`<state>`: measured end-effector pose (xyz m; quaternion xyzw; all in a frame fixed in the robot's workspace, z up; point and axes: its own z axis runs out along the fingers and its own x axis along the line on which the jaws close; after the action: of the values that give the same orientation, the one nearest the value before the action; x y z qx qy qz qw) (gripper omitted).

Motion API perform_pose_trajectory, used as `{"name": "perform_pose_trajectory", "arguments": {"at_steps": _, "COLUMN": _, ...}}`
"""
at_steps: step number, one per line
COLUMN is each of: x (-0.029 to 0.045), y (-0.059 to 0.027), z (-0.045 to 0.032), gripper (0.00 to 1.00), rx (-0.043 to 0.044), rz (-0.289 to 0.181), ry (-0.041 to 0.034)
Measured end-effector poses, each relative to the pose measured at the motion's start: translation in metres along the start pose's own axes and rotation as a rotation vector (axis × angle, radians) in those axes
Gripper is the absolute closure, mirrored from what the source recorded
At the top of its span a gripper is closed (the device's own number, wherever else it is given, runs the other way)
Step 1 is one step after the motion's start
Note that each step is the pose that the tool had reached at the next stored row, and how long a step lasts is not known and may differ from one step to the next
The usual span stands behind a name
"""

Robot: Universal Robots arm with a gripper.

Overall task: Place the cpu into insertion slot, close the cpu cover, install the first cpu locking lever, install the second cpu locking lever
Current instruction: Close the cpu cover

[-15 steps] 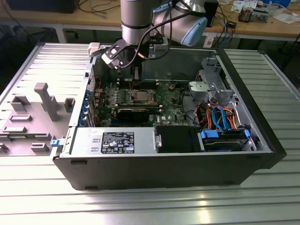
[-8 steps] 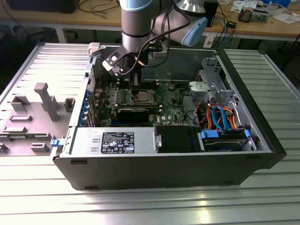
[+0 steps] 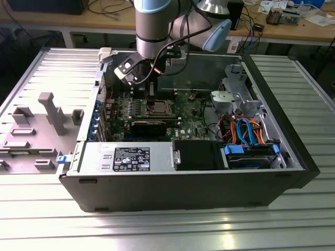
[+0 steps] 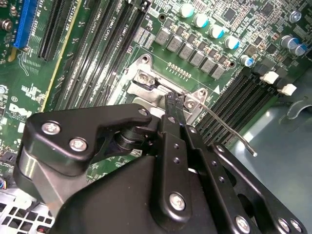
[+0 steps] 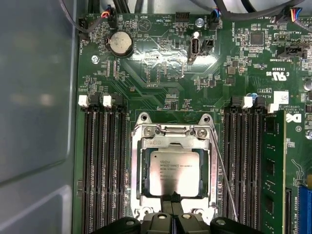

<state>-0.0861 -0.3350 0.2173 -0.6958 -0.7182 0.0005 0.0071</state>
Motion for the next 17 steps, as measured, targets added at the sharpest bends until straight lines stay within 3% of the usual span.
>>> {"name": "perform_pose_trajectory", "arguments": {"at_steps": 3, "x": 0.0, "y": 0.0004, "z": -0.0022, "gripper": 0.89, "rx": 0.0, "rz": 0.0, "ry": 0.0002}}
{"name": "perform_pose_trajectory", "arguments": {"at_steps": 7, "x": -0.0004, "y": 0.0118, "z": -0.002, "gripper": 0.89, "rx": 0.0001, "rz": 0.0, "ry": -0.0008}}
{"name": "perform_pose_trajectory", "arguments": {"at_steps": 11, "x": -0.0003, "y": 0.012, "z": -0.0103, "gripper": 0.89, "rx": 0.0, "rz": 0.0, "ry": -0.0008}}
{"name": "perform_pose_trajectory", "arguments": {"at_steps": 16, "x": -0.0003, "y": 0.0123, "z": -0.0107, "gripper": 0.89, "rx": 0.0001, "rz": 0.0, "ry": -0.0009}}
{"name": "perform_pose_trajectory", "arguments": {"at_steps": 17, "x": -0.0004, "y": 0.0157, "z": -0.0108, "gripper": 0.89, "rx": 0.0001, "rz": 0.0, "ry": -0.0009}}
